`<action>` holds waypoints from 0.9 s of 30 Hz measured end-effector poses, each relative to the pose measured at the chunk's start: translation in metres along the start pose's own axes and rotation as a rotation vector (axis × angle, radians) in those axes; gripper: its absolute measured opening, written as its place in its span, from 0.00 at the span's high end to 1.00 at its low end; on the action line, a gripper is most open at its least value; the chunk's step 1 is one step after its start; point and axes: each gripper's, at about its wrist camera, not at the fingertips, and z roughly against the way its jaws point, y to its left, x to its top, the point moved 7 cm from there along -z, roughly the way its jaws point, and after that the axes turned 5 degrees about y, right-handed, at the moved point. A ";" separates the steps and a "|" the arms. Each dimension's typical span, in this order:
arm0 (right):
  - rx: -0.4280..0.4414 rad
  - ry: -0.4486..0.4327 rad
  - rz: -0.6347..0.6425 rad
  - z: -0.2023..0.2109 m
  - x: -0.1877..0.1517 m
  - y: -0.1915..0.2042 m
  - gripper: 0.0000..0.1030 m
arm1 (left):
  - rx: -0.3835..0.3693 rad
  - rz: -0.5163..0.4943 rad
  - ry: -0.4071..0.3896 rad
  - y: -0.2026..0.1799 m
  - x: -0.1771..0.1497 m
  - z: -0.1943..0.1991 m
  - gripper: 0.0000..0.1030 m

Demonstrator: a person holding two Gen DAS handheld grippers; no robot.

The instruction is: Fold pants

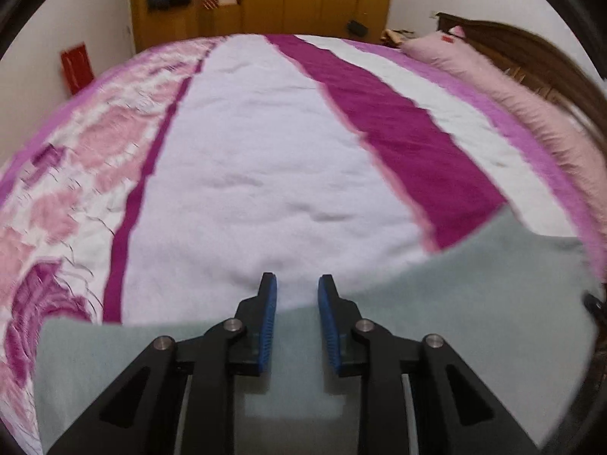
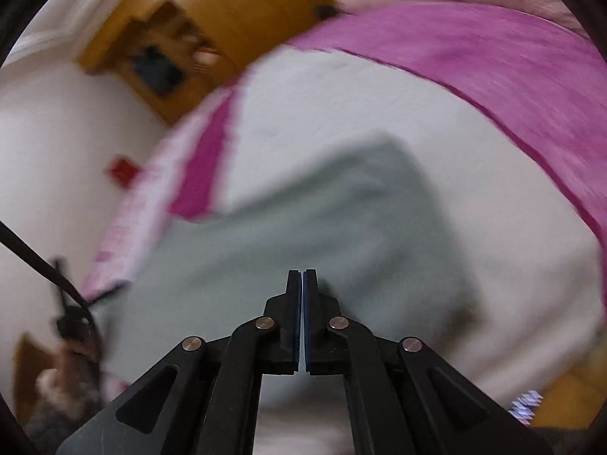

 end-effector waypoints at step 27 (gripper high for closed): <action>0.279 -0.270 -0.376 0.041 -0.009 -0.075 0.47 | -0.163 -0.008 -0.007 -0.072 -0.050 0.058 0.72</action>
